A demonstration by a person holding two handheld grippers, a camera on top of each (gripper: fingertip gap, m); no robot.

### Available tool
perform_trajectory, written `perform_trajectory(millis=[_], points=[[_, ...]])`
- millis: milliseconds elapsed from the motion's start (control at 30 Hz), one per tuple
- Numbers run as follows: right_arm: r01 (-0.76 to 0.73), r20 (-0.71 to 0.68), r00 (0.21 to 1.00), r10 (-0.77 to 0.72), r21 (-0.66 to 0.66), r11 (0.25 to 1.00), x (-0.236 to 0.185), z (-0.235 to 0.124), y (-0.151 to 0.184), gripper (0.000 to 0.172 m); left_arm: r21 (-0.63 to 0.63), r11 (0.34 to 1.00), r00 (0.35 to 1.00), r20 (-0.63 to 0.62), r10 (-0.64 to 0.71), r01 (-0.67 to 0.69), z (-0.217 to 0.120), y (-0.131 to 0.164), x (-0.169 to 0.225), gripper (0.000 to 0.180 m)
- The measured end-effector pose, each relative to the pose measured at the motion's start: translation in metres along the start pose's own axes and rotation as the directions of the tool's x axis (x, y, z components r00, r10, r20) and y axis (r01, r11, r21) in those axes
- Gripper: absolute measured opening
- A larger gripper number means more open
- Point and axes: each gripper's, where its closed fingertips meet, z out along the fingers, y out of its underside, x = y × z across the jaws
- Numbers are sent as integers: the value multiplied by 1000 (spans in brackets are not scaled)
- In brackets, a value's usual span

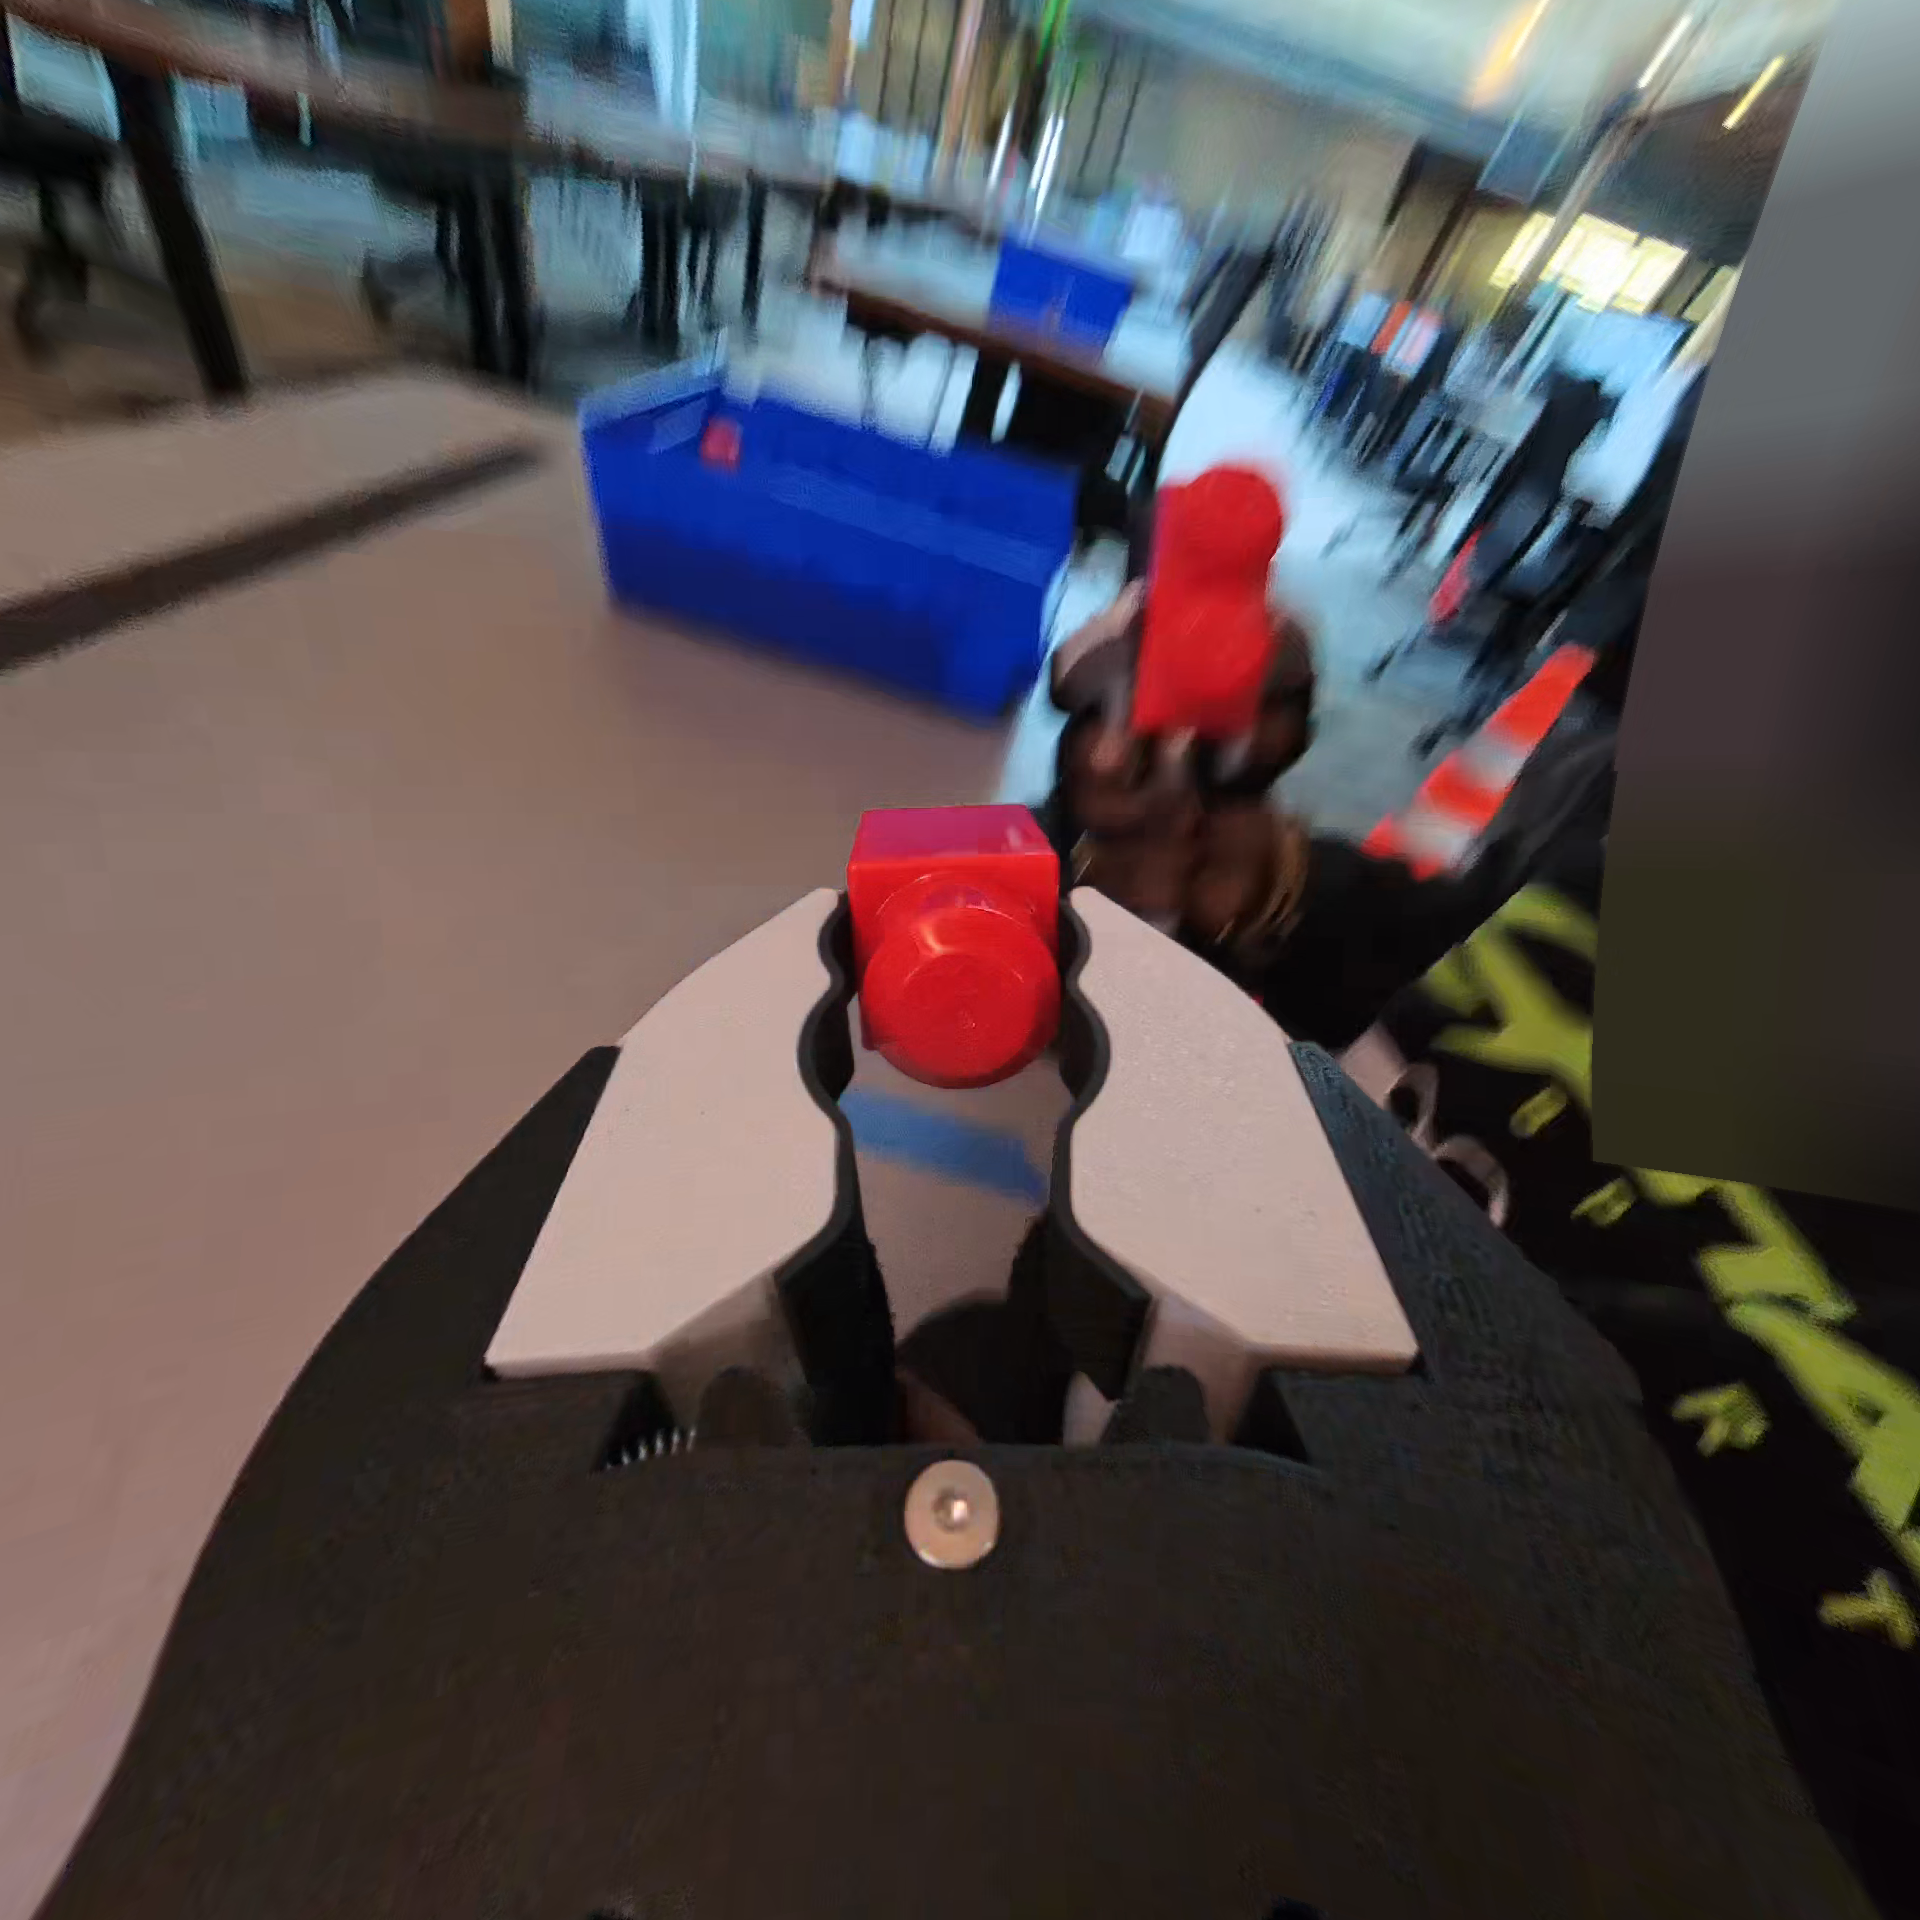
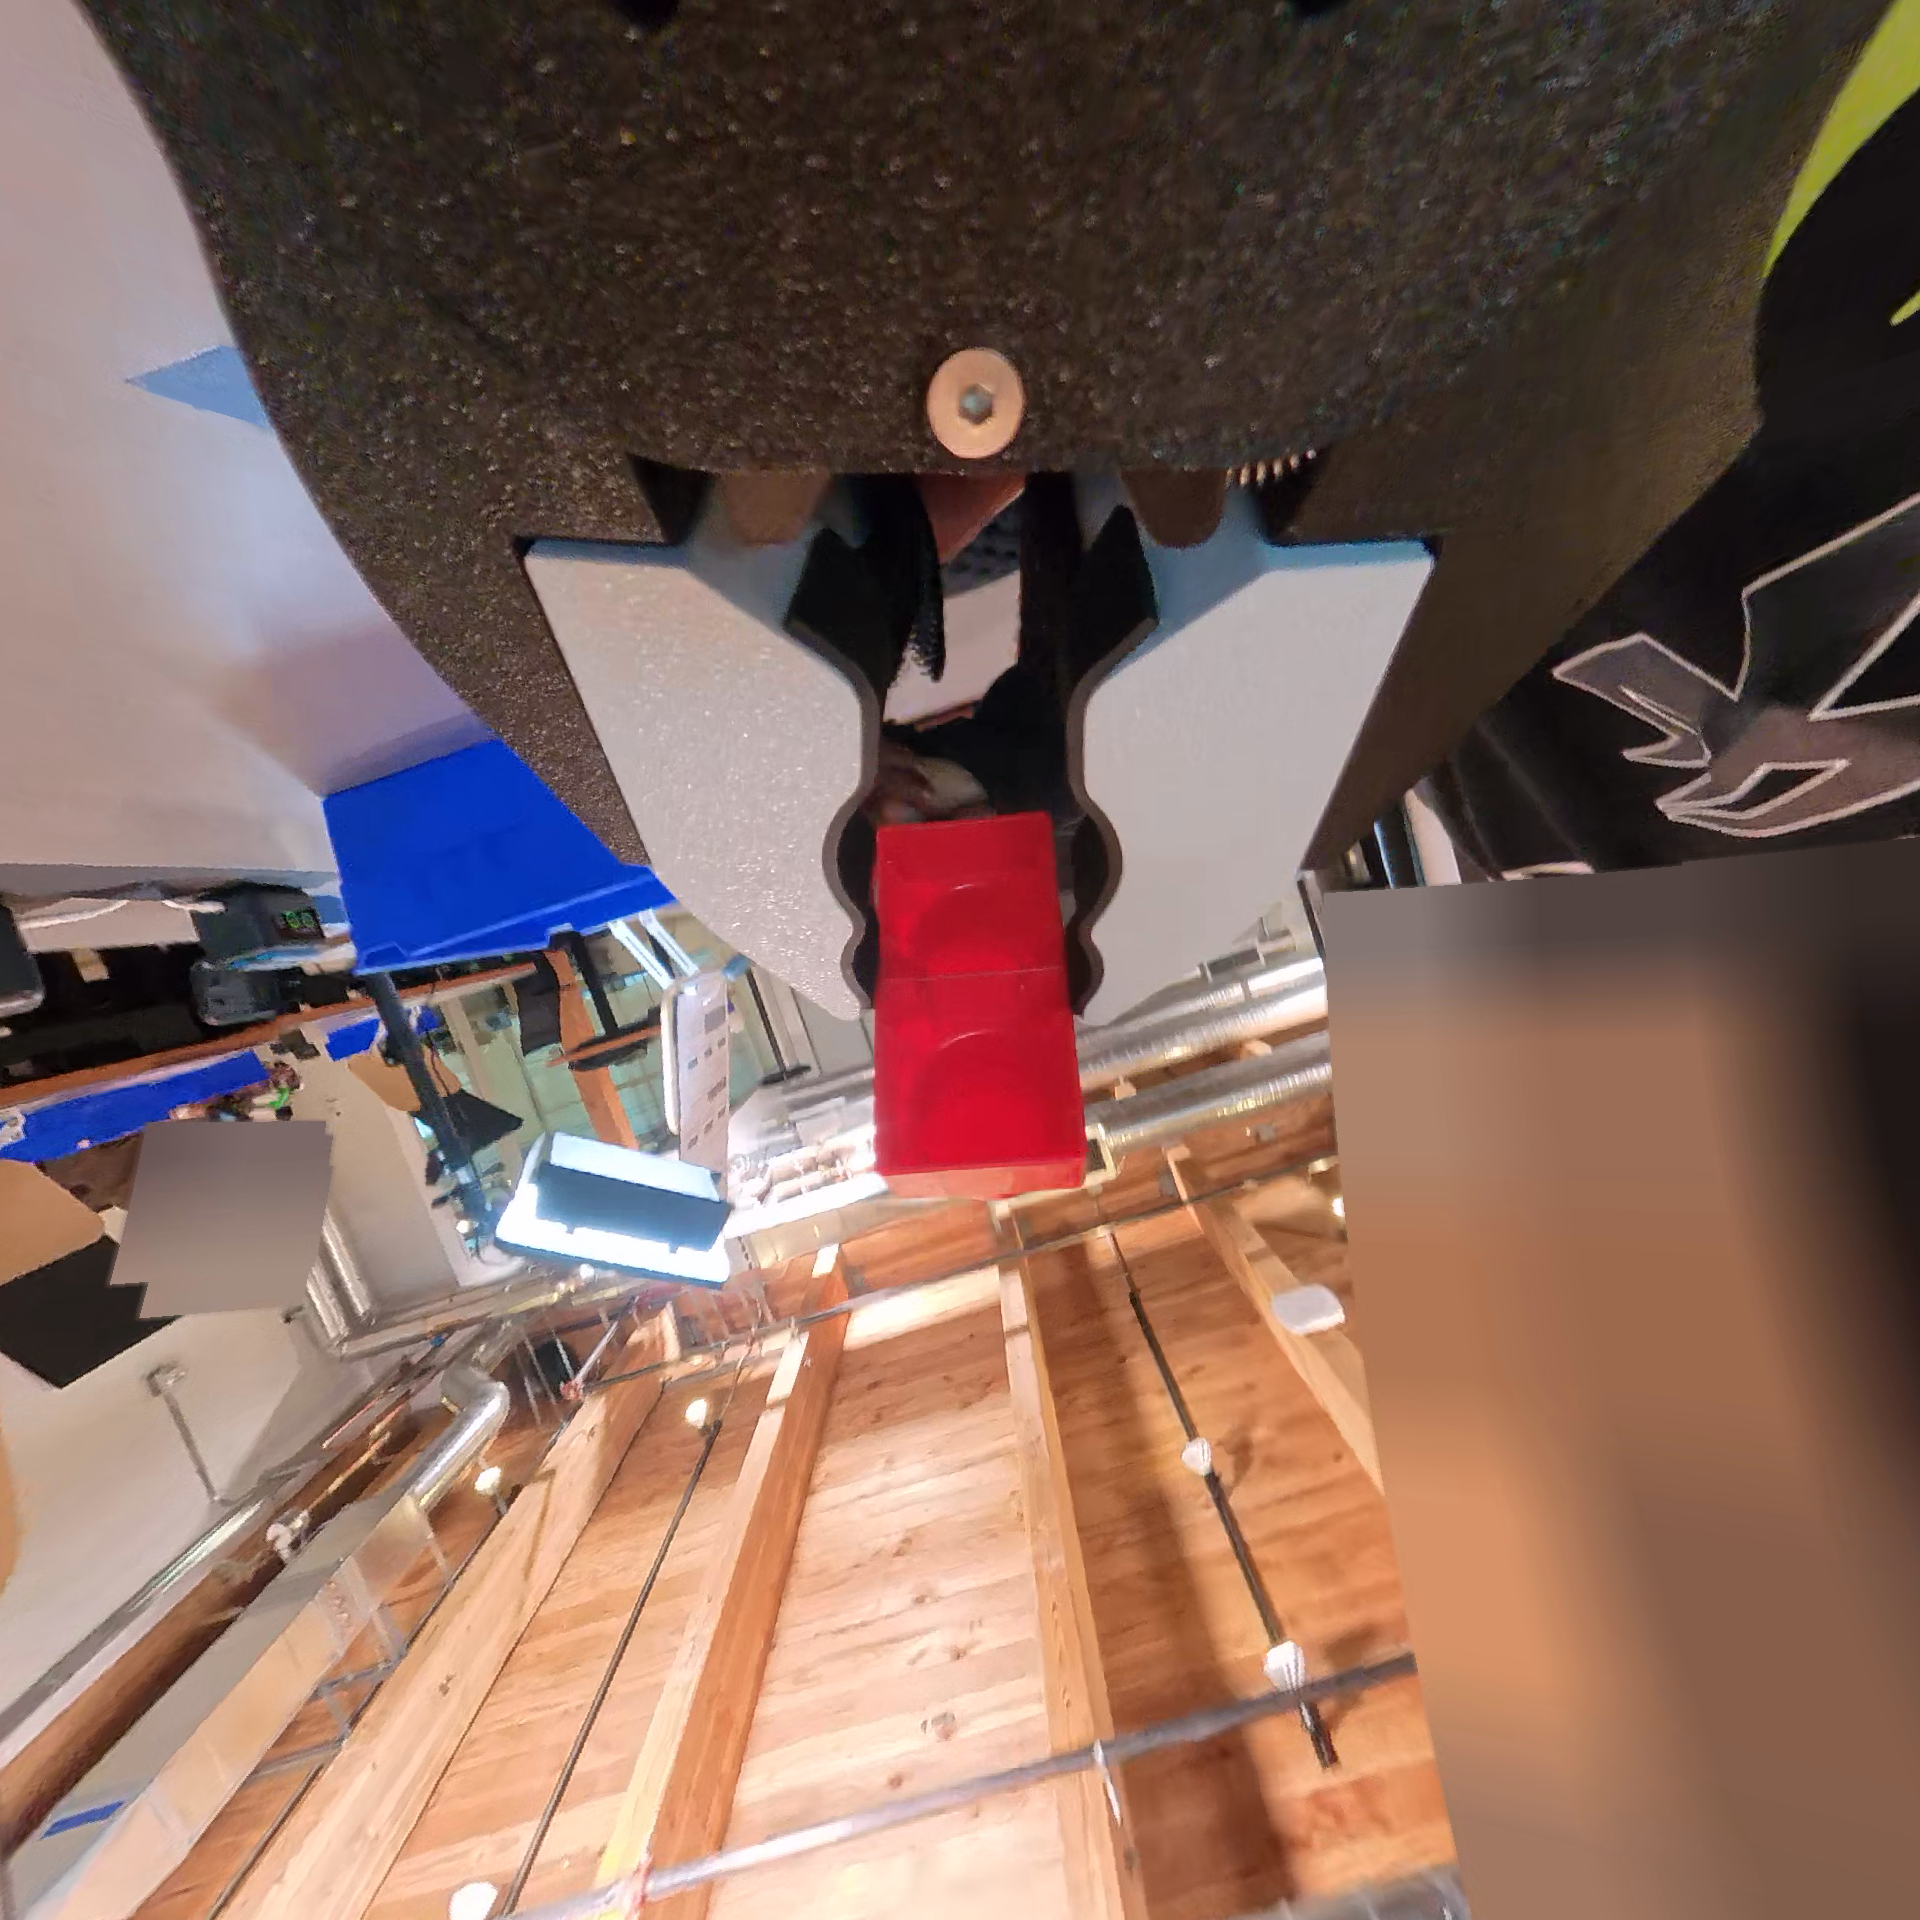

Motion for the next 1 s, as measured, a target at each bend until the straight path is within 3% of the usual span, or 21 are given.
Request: perform_trajectory(millis=[100, 200, 400, 1000], points=[[24, -2, 1000, -25, -109, 994, -2, 6, 13, 35, 257, 966, 993, -121, 0, 32, 4, -24, 30, 36], [37, 8, 999, -36, -241, 970, -4, 8, 25, 34, 331, 943, 975, -214, 57, 17, 15, -23, 49, 37], [79, -11, 996, -90, -392, 917, 0, 6, 35, 35, 341, 939, 967, -216, 136, -56, 32, -15, 55, 37], [168, 48, 984, -171, -563, 809, -2, 4, 60, 34, 177, 967, 952, -215, 218, -181, 46, 6, 63, 37]])
